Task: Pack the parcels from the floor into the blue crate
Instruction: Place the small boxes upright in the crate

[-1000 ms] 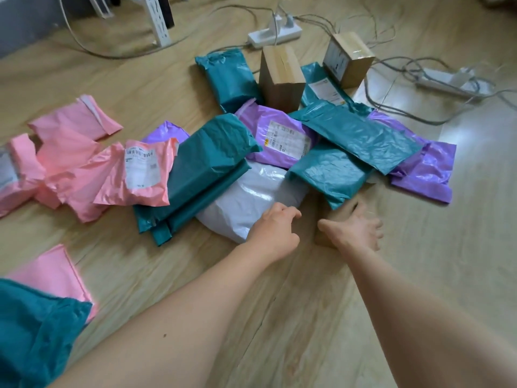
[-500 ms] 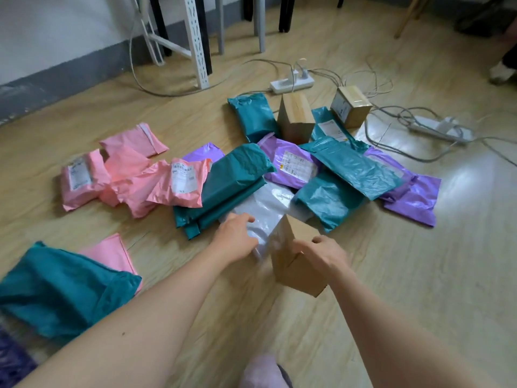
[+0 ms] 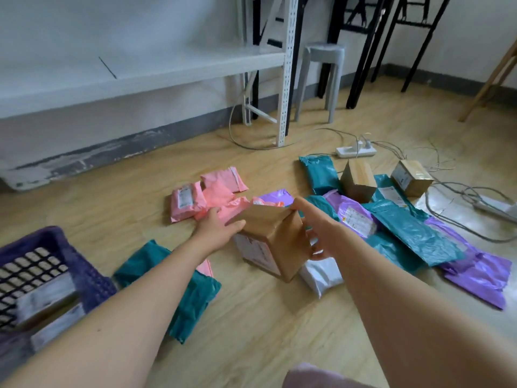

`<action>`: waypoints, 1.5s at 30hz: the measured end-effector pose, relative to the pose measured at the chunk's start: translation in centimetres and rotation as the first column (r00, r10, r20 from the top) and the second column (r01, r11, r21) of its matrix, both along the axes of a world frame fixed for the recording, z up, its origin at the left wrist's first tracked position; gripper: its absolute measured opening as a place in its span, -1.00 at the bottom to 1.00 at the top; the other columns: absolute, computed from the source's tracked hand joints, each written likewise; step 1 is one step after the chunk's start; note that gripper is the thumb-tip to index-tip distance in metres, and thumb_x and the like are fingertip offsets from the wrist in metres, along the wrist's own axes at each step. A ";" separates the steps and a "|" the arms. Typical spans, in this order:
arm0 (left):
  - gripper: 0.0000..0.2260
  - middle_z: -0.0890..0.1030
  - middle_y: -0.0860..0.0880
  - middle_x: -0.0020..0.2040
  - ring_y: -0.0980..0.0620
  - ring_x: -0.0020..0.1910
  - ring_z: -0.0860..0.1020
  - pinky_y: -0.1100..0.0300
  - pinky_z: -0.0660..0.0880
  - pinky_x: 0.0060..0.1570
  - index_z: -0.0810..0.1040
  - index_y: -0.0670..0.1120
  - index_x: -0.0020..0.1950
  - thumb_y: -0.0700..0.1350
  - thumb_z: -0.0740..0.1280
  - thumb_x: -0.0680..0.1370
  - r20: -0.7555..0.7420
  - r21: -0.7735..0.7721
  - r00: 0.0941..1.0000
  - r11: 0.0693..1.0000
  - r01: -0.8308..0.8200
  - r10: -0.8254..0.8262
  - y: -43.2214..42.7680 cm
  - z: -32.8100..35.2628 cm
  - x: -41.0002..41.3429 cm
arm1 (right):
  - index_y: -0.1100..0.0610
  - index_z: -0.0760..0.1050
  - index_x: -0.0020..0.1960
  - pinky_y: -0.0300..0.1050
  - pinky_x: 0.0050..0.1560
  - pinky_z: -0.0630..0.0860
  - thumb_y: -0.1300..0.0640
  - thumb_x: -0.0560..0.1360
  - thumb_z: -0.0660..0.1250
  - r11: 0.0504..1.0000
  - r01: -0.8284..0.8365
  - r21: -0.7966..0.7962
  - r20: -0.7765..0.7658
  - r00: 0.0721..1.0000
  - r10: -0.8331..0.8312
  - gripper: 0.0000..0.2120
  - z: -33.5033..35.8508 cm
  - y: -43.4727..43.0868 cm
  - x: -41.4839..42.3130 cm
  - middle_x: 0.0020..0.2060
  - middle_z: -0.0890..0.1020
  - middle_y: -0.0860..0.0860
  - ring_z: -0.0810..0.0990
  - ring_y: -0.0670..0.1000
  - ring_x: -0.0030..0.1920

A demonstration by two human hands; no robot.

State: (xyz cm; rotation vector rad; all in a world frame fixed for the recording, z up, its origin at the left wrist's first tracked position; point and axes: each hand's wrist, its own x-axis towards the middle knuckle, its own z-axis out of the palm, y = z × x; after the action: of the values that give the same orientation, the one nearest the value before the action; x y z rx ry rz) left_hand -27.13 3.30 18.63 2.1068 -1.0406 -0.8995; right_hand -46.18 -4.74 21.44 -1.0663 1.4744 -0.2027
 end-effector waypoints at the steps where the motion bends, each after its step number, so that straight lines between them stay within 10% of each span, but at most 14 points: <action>1: -0.30 0.30 -0.09 0.46 -0.10 0.40 0.32 0.04 0.30 0.34 0.16 -0.07 0.51 0.14 0.36 0.48 -0.041 -0.009 0.997 0.998 -0.058 0.058 1.0 0.4 1.5 | 0.10 0.40 0.13 -0.01 0.00 0.43 -0.27 0.40 0.22 1.000 -0.002 0.009 0.034 0.999 0.002 -0.49 0.4 0.5 1.5 0.11 0.49 0.11 0.49 0.10 0.00; 13: -0.38 0.33 -0.09 0.45 -0.13 0.41 0.30 0.06 0.28 0.25 0.24 -0.10 0.48 0.26 0.15 0.55 -0.183 0.056 0.891 0.909 -0.413 0.416 10.9 2.7 15.3 | 0.23 0.32 0.21 0.01 0.18 0.47 -0.29 0.49 0.15 0.990 0.029 0.137 0.237 0.970 -0.061 -0.40 -1.3 7.8 20.9 -0.03 0.52 0.15 0.50 0.11 0.06; 17: -0.39 0.43 -0.08 0.36 -0.12 0.33 0.38 0.06 0.32 0.21 0.36 -0.08 0.40 0.31 0.15 0.52 -0.138 0.016 0.829 0.838 -0.545 0.541 14.4 1.8 20.2 | 0.07 0.40 0.29 0.08 0.23 0.44 -0.52 0.14 0.17 0.999 0.016 0.036 0.295 0.955 -0.026 -0.08 -3.2 10.0 28.3 0.13 0.60 0.08 0.57 0.15 0.12; 25: -0.59 0.56 -0.03 0.05 -0.02 0.00 0.47 0.12 0.37 0.10 0.50 -0.03 0.01 0.30 0.16 0.52 -0.341 -0.097 0.513 0.514 -0.852 0.787 20.1 0.0 26.0 | 0.13 0.46 0.27 -0.14 0.06 0.30 -0.16 0.53 0.14 0.907 -0.347 -0.239 0.262 0.876 0.404 -0.53 -1.9 16.9 38.0 0.12 0.53 0.10 0.46 0.10 0.09; 31: -0.47 0.63 -0.17 0.07 -0.18 0.01 0.61 -0.09 0.56 0.03 0.49 -0.06 0.19 0.32 0.25 0.46 -0.538 -0.042 0.465 0.528 -0.848 0.704 22.4 -1.1 26.7 | 0.10 0.49 -0.07 -0.14 -0.12 0.36 -0.11 0.44 0.32 0.941 -0.339 -0.020 0.338 0.883 0.325 -0.73 -3.3 20.0 39.7 -0.12 0.52 0.02 0.46 0.04 -0.04; 36: -0.34 0.51 -0.05 0.00 0.00 -0.04 0.47 0.09 0.39 -0.02 0.34 -0.08 0.29 0.28 0.39 0.35 -0.426 -0.015 0.528 0.577 -0.817 0.735 25.6 -2.2 26.4 | 0.07 0.47 0.08 -0.03 0.08 0.46 -0.21 0.28 0.28 0.920 -0.389 0.032 0.281 0.887 0.366 -0.51 -5.7 20.8 40.8 -0.07 0.56 0.08 0.53 0.12 0.05; 40: -0.11 0.33 -0.18 0.42 -0.18 0.33 0.36 -0.07 0.33 0.24 0.07 -0.02 0.52 0.27 0.40 0.34 -0.348 0.083 0.557 0.617 -0.783 0.754 28.4 -3.1 25.9 | 0.11 0.45 0.25 0.06 0.23 0.45 -0.16 0.38 0.25 0.891 -0.453 0.022 0.111 0.887 0.449 -0.47 -6.7 22.0 39.9 0.04 0.59 0.13 0.55 0.14 0.11; 45: -0.21 0.36 -0.11 0.43 -0.12 0.37 0.34 -0.01 0.32 0.26 0.26 -0.06 0.47 0.31 0.34 0.37 -0.340 0.240 0.621 0.703 -0.669 0.707 31.3 -4.3 25.1 | 0.20 0.39 0.34 -0.07 0.12 0.46 -0.08 0.55 0.14 0.881 -0.463 -0.093 -0.001 0.885 0.465 -0.52 -7.3 24.5 39.3 0.12 0.57 0.15 0.54 0.14 0.12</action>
State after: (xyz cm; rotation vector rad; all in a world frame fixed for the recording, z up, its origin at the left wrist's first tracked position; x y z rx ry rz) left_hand -2.03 34.63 14.30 2.0001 0.0749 -0.9172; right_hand -6.92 19.74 14.18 -1.4552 1.1558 0.0627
